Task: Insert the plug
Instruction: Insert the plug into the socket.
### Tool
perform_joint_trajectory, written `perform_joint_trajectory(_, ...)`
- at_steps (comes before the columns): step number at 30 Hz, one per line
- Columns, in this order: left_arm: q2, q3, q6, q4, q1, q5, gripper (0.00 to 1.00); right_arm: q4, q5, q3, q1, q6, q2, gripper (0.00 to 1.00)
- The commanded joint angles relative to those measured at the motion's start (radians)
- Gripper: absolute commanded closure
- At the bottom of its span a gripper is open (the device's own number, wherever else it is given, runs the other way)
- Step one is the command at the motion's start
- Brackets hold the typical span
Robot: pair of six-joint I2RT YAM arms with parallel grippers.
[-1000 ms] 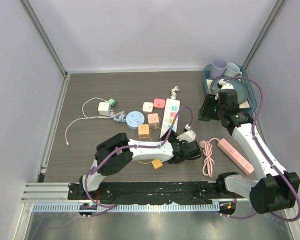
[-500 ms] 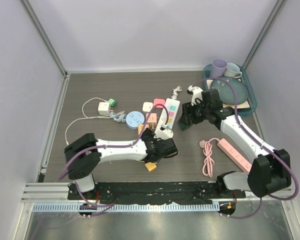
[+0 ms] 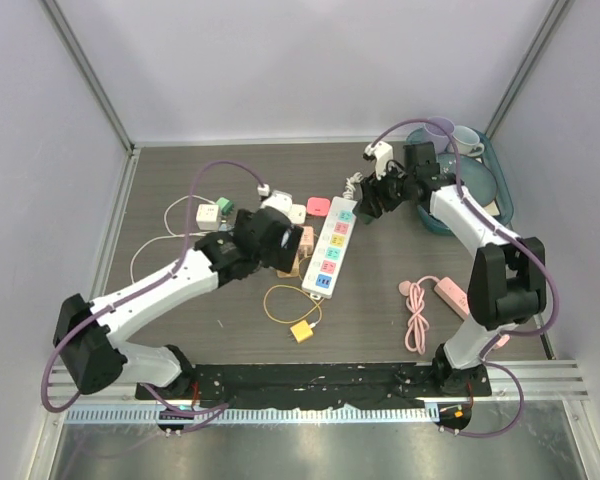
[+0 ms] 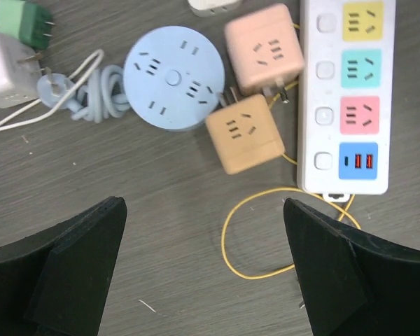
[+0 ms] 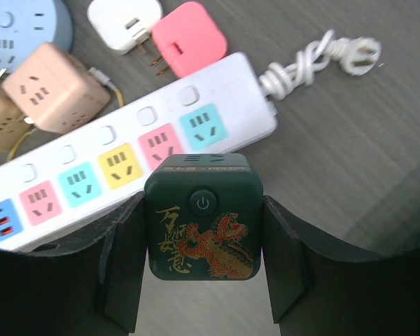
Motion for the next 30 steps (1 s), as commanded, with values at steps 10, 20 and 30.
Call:
perform_joint_trajectory(10, -0.192, -0.008, 0.187, 0.017, 0.297, 0.103, 0.0, -0.36, -0.283, 0.497, -0.021, -0.424, 0.306, 0.99)
perform_joint_trajectory(20, -0.277, -0.088, 0.214, 0.1, 0.376, -0.097, 0.0, -0.459, -0.233, 0.581, 0.028, -0.517, 0.416, 0.99)
perform_joint_trajectory(30, -0.272, -0.096, 0.227, 0.103, 0.385, -0.126, 0.0, -0.457, -0.171, 0.638, 0.06, -0.513, 0.473, 0.99)
